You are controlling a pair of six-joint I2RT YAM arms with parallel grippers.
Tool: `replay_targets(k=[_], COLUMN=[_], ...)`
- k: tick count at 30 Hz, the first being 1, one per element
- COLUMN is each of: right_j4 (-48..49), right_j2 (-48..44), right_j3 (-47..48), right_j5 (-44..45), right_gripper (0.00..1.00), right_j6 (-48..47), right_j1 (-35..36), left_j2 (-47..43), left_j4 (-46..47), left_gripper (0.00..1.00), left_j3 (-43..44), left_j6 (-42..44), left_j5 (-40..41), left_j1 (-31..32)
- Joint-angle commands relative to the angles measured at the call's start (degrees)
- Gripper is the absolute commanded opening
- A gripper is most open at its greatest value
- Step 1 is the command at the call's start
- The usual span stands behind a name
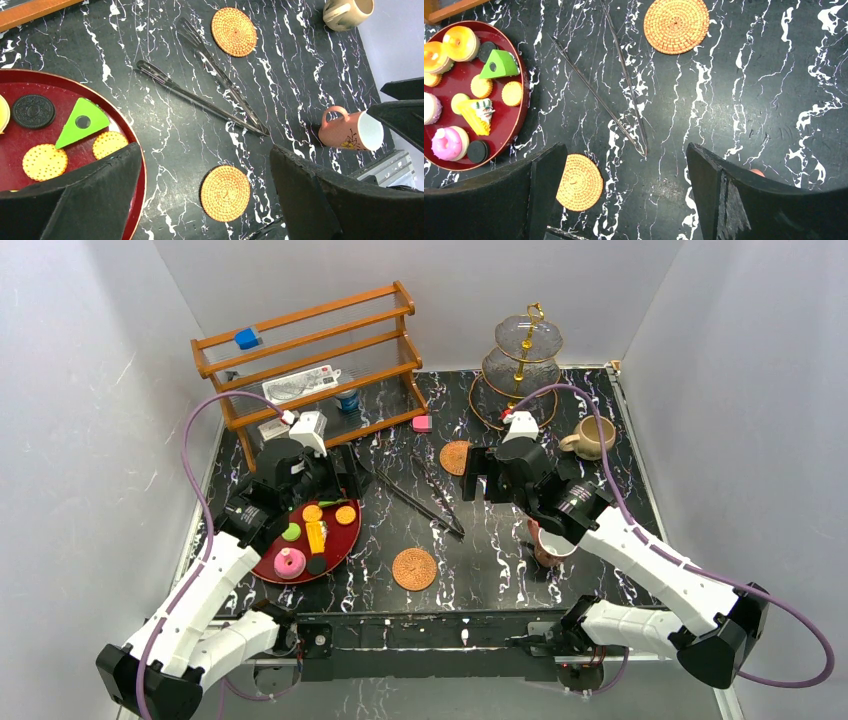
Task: Serve the afternoon tea
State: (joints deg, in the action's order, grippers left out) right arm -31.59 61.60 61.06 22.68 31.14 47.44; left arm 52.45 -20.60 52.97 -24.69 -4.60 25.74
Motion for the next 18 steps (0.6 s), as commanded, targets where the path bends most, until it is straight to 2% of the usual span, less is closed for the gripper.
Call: replay_targets(k=[1,7,18], right_j4=[2.0,0.4,6.7], right_j2=[-1.5,-0.2,-1.1], right_j3=[1.2,2.5,-0.2], right_j5=[1.9,3.7,1.5], right_gripper=[0.99,0.99,0.99], right_j6=[0.9,0.5,-2.8], right_j1=[0.5,0.5,0.5], left_j2=[-1.6,-2.5,-3.5], left_j4=[-0.4,-0.9,-4.1], left_gripper=[0.96,0.96,0.96], left_j3=[0.0,0.5,2.4], left_j6=[0.3,0.0,0.5], left_j5=[0.2,0.7,3.3], left_j1=[0.5,0.5,0.5])
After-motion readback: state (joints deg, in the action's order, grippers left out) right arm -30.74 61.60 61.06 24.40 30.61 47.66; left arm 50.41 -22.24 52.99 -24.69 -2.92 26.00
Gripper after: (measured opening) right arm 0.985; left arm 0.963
